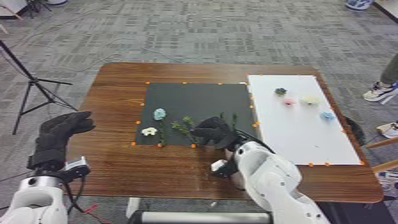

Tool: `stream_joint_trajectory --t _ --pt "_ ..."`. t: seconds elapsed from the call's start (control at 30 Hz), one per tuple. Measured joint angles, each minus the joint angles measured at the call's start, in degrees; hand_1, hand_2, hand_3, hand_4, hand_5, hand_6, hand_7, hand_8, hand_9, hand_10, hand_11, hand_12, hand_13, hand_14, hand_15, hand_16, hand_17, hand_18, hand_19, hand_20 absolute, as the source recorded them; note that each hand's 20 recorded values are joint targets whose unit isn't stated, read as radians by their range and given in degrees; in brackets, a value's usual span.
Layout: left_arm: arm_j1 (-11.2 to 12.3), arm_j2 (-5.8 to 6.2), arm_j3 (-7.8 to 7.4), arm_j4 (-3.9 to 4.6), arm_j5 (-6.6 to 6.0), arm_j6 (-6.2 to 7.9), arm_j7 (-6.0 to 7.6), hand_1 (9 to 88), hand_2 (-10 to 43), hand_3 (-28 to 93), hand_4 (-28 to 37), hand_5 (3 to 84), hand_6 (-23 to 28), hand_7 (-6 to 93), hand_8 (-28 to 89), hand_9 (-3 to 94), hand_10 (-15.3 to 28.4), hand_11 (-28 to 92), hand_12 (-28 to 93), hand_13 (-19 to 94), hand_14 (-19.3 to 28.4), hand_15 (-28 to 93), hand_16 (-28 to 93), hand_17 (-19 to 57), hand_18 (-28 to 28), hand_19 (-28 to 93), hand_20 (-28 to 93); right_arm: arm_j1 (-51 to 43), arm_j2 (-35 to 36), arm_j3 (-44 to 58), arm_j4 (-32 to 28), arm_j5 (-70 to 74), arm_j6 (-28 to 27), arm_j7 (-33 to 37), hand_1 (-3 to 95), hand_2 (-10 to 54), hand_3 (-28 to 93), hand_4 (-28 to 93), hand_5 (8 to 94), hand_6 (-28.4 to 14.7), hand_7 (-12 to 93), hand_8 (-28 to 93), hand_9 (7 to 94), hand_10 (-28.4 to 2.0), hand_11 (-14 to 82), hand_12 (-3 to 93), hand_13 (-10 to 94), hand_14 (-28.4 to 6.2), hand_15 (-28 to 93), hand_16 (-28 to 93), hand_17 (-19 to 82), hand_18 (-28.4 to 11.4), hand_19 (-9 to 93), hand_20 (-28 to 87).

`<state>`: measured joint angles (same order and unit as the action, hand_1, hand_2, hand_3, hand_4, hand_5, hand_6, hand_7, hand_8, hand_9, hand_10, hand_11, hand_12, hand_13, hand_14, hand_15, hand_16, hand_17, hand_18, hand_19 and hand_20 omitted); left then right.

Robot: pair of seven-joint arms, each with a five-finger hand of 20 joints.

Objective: Arrange flowers

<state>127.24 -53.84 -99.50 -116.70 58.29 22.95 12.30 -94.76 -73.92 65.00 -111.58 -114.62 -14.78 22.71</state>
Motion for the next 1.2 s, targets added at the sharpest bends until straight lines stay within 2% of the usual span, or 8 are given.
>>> stream_joint_trajectory --t 0.67,0.9,1.07,1.2 --pt "-0.52 0.01 0.64 0.11 0.08 -0.1 -0.53 34.2 8.5 67 -23.0 55.8 2.1 24.1 -9 57.9 13.4 29 14 46 17.6 45 -2 5.7 14.2 26 25 0.0 -1.56 -0.43 0.47 0.82 0.12 -0.11 25.7 11.0 57 -14 50.7 -5.9 13 -9 75.6 -15.1 10.7 10.3 86 -7.8 85 29 45 -26.6 90 41" --pt "-0.66 0.01 0.99 0.23 0.1 -0.25 -0.57 34.1 8.5 67 -22.9 55.7 2.1 24.1 -9 57.9 13.3 29 14 46 17.6 45 -2 5.6 14.3 26 25 -0.71 -1.86 1.26 -1.43 1.85 0.52 -0.39 26.3 10.9 57 -14 58.5 -4.7 15 -9 79.0 -14.5 13.6 13.0 85 -8.0 85 30 44 -26.5 90 41" --pt "-0.4 0.01 0.51 0.18 0.1 -0.25 -0.57 34.1 8.5 67 -23.0 55.6 2.0 24.3 -9 57.8 13.3 29 14 46 17.6 45 -2 5.6 14.3 26 25 -1.27 1.47 5.43 -6.35 5.71 3.74 -1.58 29.3 6.0 60 -13 62.8 -3.6 17 -9 80.7 -14.0 15.6 15.5 82 -8.5 81 29 41 -25.8 86 41" --pt "-0.3 0.04 0.47 0.17 0.1 -0.23 -0.54 34.2 8.5 67 -23.0 55.7 2.0 24.2 -9 57.8 13.3 29 14 46 17.6 45 -2 5.6 14.3 26 25 -0.43 6.92 9.17 -8.15 5.47 9.7 -4.8 33.6 -1.0 65 -15 61.8 -2.0 21 -10 76.7 -13.0 16.8 17.1 77 -9.1 77 29 37 -24.2 80 43"
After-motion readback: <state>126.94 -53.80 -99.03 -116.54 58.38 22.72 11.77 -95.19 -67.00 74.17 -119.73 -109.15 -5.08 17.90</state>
